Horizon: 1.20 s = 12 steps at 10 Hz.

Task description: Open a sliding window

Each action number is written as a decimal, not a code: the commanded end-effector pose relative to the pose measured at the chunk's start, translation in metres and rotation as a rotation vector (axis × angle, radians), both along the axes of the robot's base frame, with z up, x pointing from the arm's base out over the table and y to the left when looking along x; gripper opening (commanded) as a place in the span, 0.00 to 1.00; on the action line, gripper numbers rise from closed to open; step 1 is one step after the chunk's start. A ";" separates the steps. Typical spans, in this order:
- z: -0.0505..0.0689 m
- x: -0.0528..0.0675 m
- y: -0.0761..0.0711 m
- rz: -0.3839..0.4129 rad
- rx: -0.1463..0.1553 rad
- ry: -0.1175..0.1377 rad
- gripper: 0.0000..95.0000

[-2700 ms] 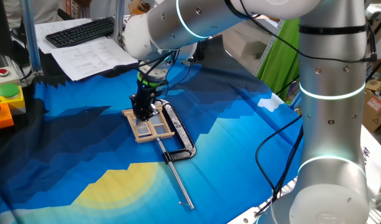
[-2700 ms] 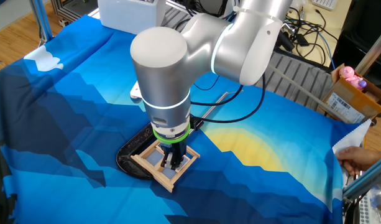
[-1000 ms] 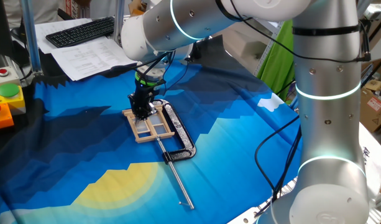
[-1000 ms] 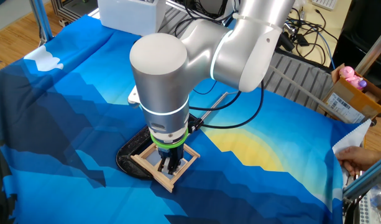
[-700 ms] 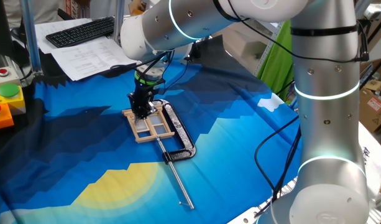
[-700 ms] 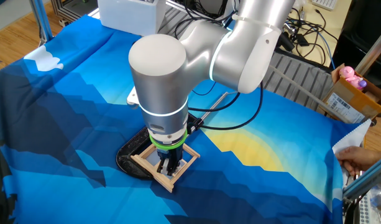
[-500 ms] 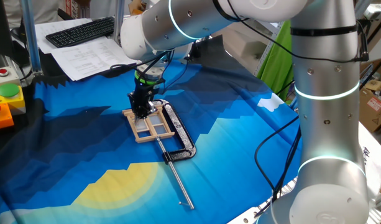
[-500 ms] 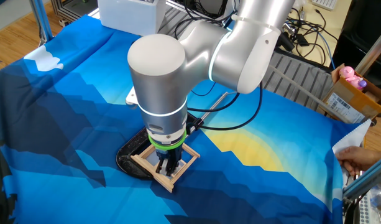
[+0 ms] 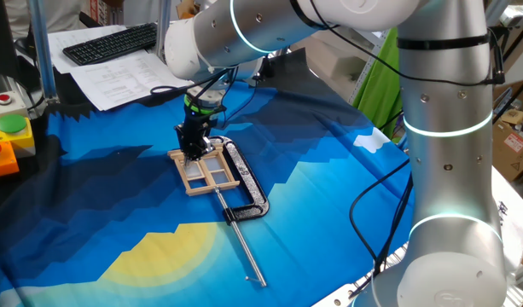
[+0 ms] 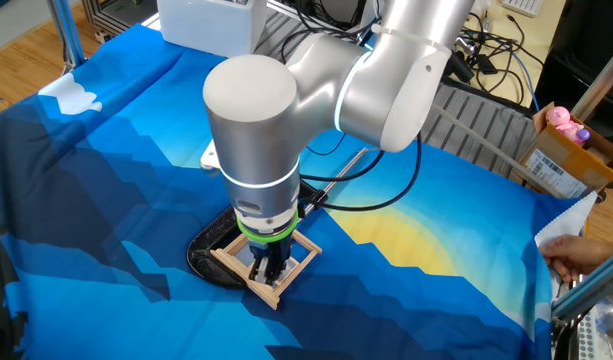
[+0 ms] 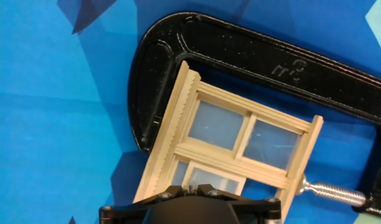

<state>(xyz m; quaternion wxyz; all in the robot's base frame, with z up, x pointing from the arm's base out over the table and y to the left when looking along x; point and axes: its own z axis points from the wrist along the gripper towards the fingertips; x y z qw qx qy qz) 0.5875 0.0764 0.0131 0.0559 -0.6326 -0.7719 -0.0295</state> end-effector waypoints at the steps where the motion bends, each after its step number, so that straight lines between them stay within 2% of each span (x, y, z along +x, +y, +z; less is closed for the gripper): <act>1: 0.001 0.002 0.000 0.008 0.007 0.020 0.20; 2: 0.004 0.001 0.001 0.024 0.013 0.057 0.20; 3: 0.005 0.001 0.003 0.020 0.011 0.084 0.20; 5: 0.009 -0.006 0.010 0.017 0.005 0.110 0.20; 7: 0.011 -0.017 0.013 0.036 -0.001 0.117 0.20; 8: 0.012 -0.024 0.015 0.059 0.007 0.119 0.20; 9: 0.013 -0.031 0.016 0.077 0.005 0.114 0.00; 12: 0.012 -0.041 0.016 0.117 -0.001 0.105 0.00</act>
